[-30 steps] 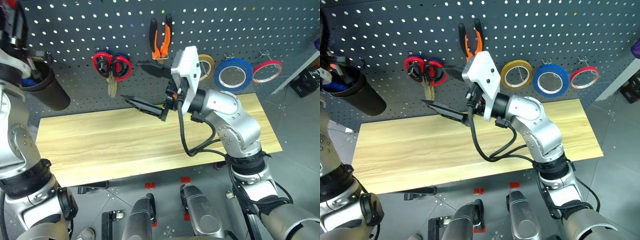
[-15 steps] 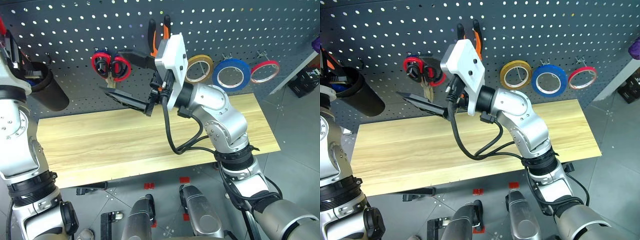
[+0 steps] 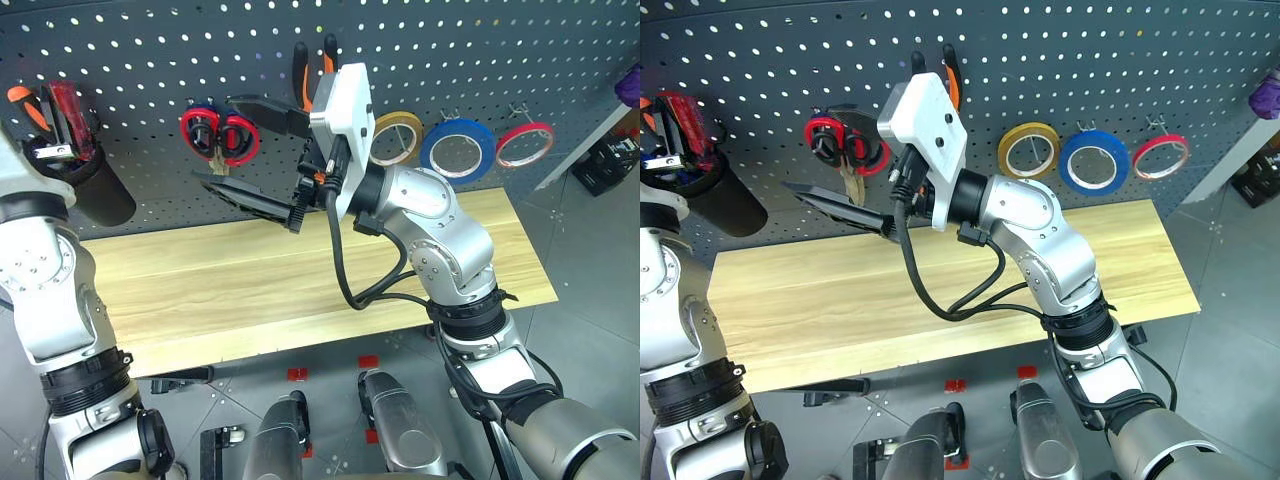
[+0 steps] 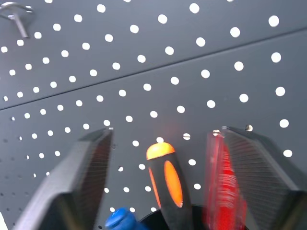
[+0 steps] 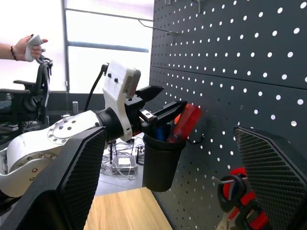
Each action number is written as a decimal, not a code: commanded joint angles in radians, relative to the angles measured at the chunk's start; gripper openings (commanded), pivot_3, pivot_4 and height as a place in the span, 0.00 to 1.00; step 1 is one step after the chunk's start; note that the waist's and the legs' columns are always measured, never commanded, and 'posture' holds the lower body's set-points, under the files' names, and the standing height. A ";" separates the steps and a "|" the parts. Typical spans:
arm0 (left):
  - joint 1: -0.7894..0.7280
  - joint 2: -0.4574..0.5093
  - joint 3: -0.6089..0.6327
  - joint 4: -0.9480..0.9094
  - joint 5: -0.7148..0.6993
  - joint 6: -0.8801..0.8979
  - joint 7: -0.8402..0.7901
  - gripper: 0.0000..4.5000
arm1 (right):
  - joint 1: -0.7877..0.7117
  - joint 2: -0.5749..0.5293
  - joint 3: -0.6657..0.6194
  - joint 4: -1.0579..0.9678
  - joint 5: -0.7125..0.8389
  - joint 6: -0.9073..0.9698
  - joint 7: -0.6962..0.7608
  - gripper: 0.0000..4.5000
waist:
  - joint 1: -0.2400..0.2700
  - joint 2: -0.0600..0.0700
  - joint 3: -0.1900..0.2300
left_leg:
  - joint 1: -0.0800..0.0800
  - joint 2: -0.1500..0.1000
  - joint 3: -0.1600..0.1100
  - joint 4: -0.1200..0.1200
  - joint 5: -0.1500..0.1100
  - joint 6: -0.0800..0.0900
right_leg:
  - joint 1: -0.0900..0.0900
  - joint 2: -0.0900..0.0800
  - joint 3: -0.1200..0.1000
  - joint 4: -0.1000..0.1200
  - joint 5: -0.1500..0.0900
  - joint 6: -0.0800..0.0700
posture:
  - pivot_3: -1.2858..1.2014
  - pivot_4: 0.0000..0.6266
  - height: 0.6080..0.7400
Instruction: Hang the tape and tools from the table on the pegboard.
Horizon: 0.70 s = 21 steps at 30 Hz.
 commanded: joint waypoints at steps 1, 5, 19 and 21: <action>0.016 0.005 0.035 -0.091 -0.016 0.017 0.017 0.87 | -0.008 -0.003 -0.005 -0.037 0.028 -0.015 0.017 1.00 | 0.000 0.000 -0.008 | 0.000 0.000 0.000 0.000 0.000 0.000 | 0.000 0.000 0.000 0.000 0.000 0.000 | 0.42 0.36 1.00; 0.025 0.021 0.018 -0.208 -0.050 0.098 -0.002 0.87 | 0.004 -0.036 -0.005 -0.049 0.035 -0.005 0.043 1.00 | 0.000 0.000 -0.023 | 0.000 0.000 0.000 0.000 0.000 0.000 | 0.000 0.000 0.000 0.001 0.000 0.000 | 0.42 0.32 1.00; 0.352 -0.133 -0.071 -0.595 -0.277 0.613 -0.015 0.87 | 0.308 -0.265 -0.044 -0.134 -0.006 0.035 -0.004 1.00 | 0.024 0.004 -0.112 | 0.004 0.000 -0.001 -0.003 -0.001 0.000 | 0.004 0.000 0.001 -0.001 0.000 0.000 | 0.47 0.20 1.00; 0.415 -0.142 -0.089 -0.600 -0.240 0.624 -0.002 0.87 | 0.396 -0.266 -0.036 -0.122 -0.044 0.017 -0.051 1.00 | 0.035 0.004 -0.126 | 0.006 0.000 -0.001 -0.004 -0.001 0.000 | 0.006 0.001 0.001 -0.002 0.000 0.000 | 0.47 0.19 1.00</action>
